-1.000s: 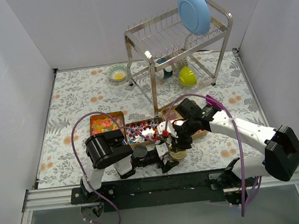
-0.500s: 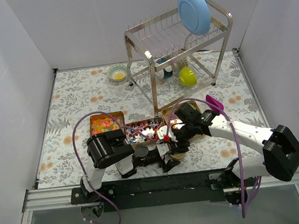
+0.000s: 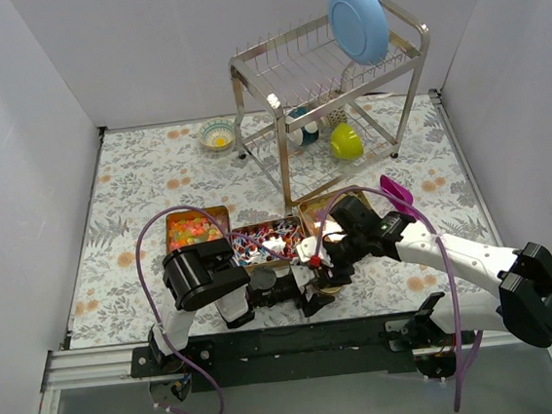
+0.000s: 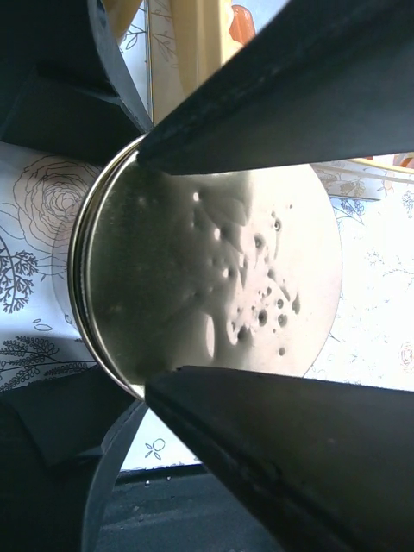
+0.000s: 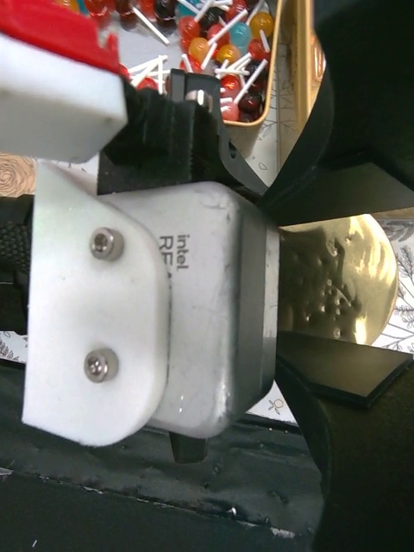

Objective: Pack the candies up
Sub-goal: Screw the bottle lid onto the packing bottle.

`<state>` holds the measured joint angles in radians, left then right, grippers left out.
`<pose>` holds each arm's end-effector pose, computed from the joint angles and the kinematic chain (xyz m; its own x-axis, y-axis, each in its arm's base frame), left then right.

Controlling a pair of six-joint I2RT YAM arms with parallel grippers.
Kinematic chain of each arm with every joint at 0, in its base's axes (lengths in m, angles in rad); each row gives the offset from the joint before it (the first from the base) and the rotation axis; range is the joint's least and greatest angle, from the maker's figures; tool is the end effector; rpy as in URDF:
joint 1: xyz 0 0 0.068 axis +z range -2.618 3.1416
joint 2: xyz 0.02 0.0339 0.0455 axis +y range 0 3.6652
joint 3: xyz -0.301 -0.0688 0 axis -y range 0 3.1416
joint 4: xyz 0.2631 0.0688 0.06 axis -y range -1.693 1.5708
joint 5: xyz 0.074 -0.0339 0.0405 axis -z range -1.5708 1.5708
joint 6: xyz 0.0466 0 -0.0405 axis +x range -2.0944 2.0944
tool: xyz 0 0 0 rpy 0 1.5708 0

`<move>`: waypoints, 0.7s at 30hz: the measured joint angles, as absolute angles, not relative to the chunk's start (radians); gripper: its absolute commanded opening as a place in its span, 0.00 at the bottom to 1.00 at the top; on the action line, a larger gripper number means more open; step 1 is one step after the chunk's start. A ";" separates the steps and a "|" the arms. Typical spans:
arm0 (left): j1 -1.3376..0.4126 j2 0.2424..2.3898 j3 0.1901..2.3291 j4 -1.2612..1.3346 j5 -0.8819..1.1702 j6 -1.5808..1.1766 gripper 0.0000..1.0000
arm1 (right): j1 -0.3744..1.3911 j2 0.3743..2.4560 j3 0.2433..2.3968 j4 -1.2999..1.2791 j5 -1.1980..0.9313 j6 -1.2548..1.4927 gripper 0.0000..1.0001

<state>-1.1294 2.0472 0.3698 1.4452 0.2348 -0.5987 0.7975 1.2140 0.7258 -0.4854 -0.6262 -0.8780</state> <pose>0.1208 -0.2811 0.0855 -0.6313 0.0531 -0.7737 0.7509 0.2914 -0.5927 0.1469 0.1895 0.2327 0.2544 -0.6320 -0.7321 -0.9618 -0.2445 -0.1232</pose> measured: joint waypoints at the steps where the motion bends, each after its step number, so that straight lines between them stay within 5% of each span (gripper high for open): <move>1: -1.130 2.047 0.370 1.445 0.236 -0.599 0.50 | 0.793 1.214 0.728 -0.489 -0.624 -0.873 0.64; 3: -1.130 2.047 0.370 1.445 0.237 -0.599 0.41 | 0.781 1.215 0.746 -0.519 -0.601 -0.859 0.68; 5: -1.130 2.047 0.370 1.445 0.241 -0.598 0.12 | 0.751 1.221 0.775 -0.563 -0.558 -0.843 0.76; 7: -1.130 2.047 0.370 1.445 0.247 -0.598 0.00 | 0.710 1.230 0.815 -0.615 -0.525 -0.838 0.80; 21: -1.130 2.047 0.369 1.445 0.250 -0.597 0.00 | 0.703 1.365 0.933 -0.762 -0.535 -1.029 0.83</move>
